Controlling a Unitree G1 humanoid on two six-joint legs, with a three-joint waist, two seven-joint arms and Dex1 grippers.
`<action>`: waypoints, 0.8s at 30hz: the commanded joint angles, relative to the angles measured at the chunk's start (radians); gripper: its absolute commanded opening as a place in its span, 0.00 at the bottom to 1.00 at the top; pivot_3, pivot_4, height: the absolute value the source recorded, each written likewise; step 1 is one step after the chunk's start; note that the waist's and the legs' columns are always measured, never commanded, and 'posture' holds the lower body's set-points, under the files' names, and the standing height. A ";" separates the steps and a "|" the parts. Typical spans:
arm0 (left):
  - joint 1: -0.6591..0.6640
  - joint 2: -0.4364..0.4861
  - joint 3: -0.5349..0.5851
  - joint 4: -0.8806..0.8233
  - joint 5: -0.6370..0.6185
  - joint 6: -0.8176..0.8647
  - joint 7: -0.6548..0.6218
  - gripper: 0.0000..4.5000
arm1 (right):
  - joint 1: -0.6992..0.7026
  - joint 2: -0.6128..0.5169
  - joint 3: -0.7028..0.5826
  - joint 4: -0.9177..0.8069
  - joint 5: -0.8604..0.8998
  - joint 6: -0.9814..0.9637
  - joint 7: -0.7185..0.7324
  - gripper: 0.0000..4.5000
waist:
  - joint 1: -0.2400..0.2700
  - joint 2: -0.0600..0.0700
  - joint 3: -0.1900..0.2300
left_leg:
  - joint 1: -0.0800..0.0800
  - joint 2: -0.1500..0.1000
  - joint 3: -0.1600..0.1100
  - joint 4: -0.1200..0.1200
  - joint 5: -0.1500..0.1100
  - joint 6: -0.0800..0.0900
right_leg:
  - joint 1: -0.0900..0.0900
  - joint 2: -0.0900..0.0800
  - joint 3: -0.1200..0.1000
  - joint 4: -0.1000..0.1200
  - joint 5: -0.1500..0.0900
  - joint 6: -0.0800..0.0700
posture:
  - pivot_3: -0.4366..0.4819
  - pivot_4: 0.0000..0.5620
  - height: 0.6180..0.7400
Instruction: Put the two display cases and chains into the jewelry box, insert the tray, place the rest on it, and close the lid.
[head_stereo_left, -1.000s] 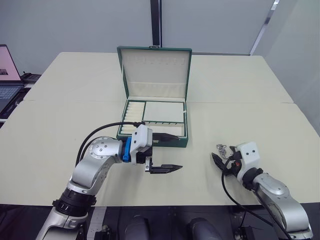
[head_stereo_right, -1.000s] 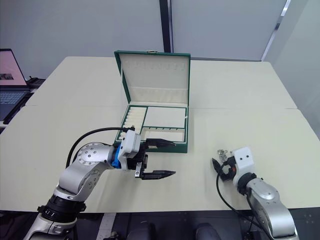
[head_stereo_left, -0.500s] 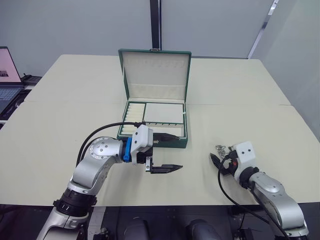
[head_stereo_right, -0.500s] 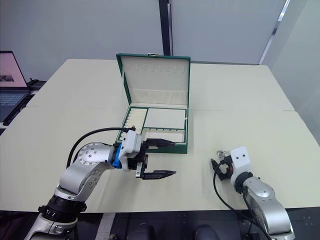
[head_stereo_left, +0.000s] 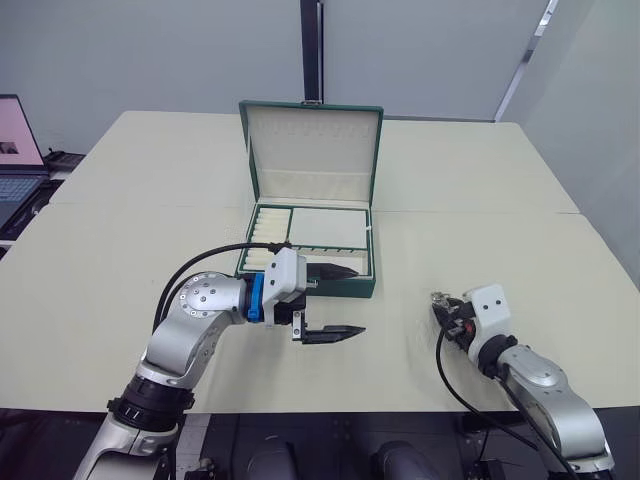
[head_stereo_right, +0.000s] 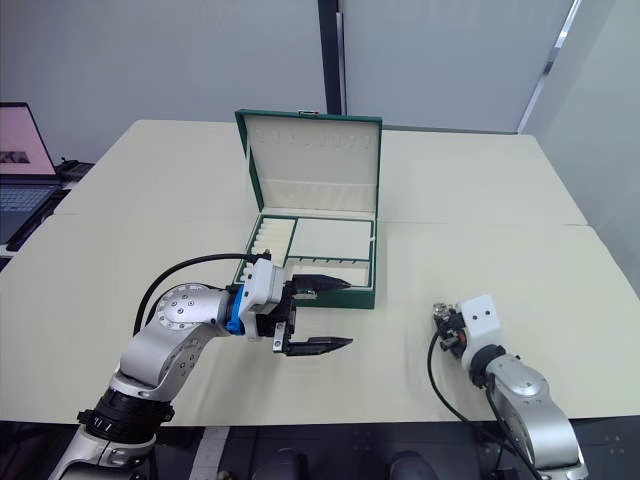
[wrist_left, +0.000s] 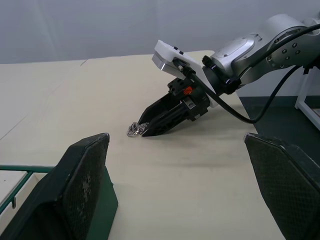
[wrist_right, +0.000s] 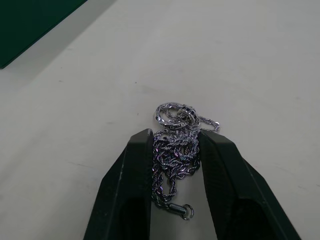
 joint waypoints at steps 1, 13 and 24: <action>-0.019 -0.010 0.010 -0.005 0.000 -0.016 0.011 1.00 | 0.026 0.018 0.021 0.087 0.012 0.046 0.018 0.16 | 0.000 0.000 0.000 | 0.000 0.000 0.000 0.000 0.000 0.000 | 0.000 0.000 0.000 0.000 0.000 0.000 | 0.48 0.27 1.00; -0.033 -0.037 0.024 0.010 -0.004 -0.028 0.047 1.00 | -0.007 0.009 -0.067 0.014 0.088 0.024 0.072 0.05 | 0.000 0.001 0.000 | 0.000 0.000 0.000 0.000 -0.001 0.001 | 0.000 0.000 0.000 0.000 0.000 0.000 | 0.48 0.27 1.00; -0.016 -0.036 0.065 -0.023 -0.034 0.001 0.088 1.00 | -0.110 -0.076 -0.132 -0.115 0.234 0.002 0.206 0.02 | 0.000 0.010 0.007 | -0.002 0.000 0.001 -0.001 0.000 0.000 | -0.003 0.000 0.001 0.000 0.000 0.000 | 0.48 0.27 1.00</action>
